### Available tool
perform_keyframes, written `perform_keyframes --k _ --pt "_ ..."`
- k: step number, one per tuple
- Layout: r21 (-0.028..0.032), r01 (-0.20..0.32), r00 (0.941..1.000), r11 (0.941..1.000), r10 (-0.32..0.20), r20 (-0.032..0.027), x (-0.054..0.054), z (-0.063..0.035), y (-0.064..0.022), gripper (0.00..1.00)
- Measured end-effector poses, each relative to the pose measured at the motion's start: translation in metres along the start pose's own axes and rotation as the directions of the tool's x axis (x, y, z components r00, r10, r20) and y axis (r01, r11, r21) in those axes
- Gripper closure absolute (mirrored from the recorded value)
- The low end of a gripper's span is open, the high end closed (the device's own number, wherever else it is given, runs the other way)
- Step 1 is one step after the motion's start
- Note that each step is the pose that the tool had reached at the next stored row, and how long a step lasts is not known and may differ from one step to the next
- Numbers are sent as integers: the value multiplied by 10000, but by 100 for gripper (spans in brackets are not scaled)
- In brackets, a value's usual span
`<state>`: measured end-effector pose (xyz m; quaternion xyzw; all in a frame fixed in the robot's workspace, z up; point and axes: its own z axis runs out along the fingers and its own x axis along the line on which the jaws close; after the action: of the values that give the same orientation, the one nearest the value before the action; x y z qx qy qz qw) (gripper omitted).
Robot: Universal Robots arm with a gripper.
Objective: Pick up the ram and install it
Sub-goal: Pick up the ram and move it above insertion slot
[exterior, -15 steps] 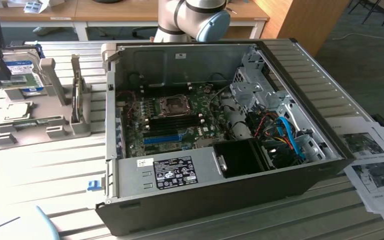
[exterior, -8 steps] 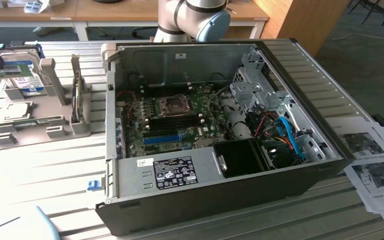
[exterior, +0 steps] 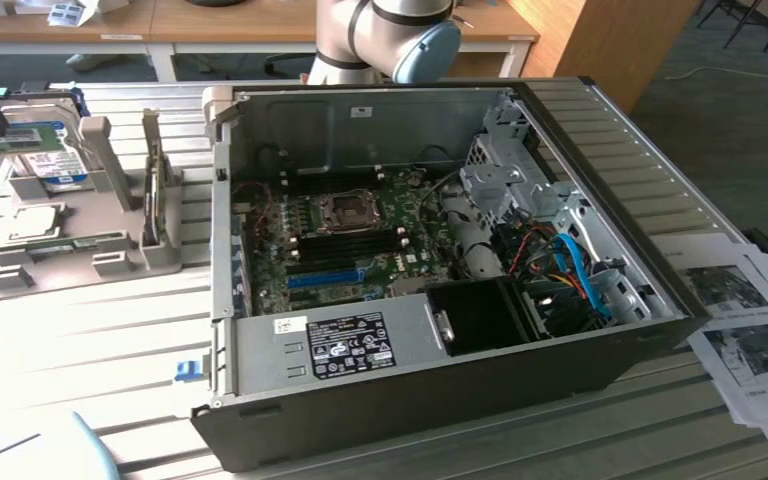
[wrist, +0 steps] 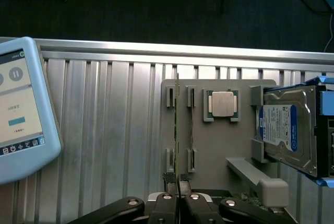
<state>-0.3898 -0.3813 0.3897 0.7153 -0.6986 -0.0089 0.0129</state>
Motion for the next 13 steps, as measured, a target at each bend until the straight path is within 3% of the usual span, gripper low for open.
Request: perform_keyframes --k 13 --pt "-13 -1 10000 10000 1 0 2 -3 -74 89"
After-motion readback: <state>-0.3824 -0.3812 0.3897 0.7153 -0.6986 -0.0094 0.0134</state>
